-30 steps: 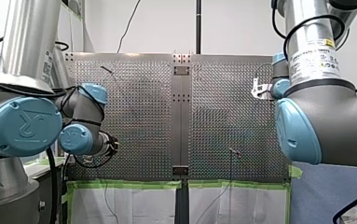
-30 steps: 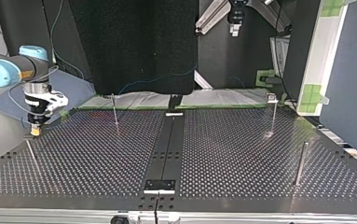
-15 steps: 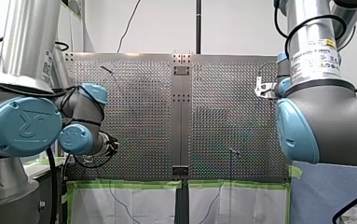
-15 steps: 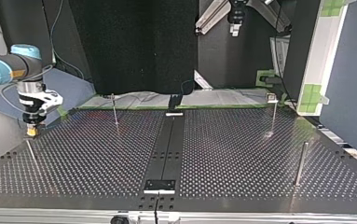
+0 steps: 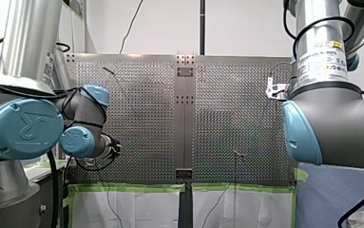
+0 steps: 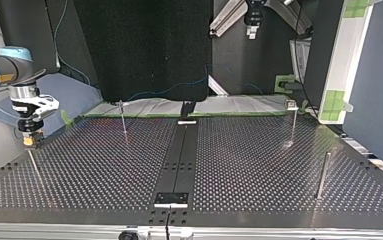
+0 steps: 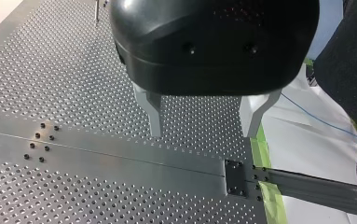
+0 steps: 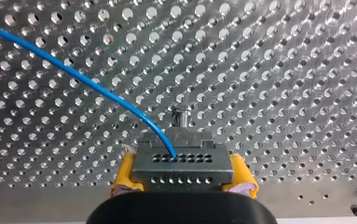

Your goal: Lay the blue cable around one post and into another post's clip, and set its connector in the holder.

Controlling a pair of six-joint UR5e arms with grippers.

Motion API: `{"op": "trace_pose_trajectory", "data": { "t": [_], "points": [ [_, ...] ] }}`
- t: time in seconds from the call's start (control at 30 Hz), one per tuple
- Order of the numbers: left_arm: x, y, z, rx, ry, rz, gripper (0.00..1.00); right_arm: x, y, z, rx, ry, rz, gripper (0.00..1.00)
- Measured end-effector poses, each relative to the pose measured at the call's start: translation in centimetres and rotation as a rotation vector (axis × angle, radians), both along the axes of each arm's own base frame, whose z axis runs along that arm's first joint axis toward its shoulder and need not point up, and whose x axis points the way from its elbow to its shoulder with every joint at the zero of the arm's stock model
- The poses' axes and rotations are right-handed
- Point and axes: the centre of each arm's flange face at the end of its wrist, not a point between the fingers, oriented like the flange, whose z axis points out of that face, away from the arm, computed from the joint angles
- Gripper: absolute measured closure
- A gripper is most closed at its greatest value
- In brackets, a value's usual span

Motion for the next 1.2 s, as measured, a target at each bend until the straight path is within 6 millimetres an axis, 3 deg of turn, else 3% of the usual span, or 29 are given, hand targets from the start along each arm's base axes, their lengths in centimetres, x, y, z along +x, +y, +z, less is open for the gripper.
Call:
{"op": "trace_pose_trajectory", "data": {
  "t": [0.4,0.6,1.2],
  "points": [
    [0.1,0.0,0.0,0.001,0.001,0.003,0.19,-1.7,-0.7,0.2,0.003,0.002,0.051,1.00],
    [0.1,0.0,0.0,0.002,0.002,0.004,0.19,-1.9,-1.2,-1.0,0.022,0.008,0.068,1.00],
    [0.2,0.0,0.0,0.004,0.005,0.007,0.19,-2.0,-2.1,-1.7,0.009,0.007,0.120,1.00]
  ]
}}
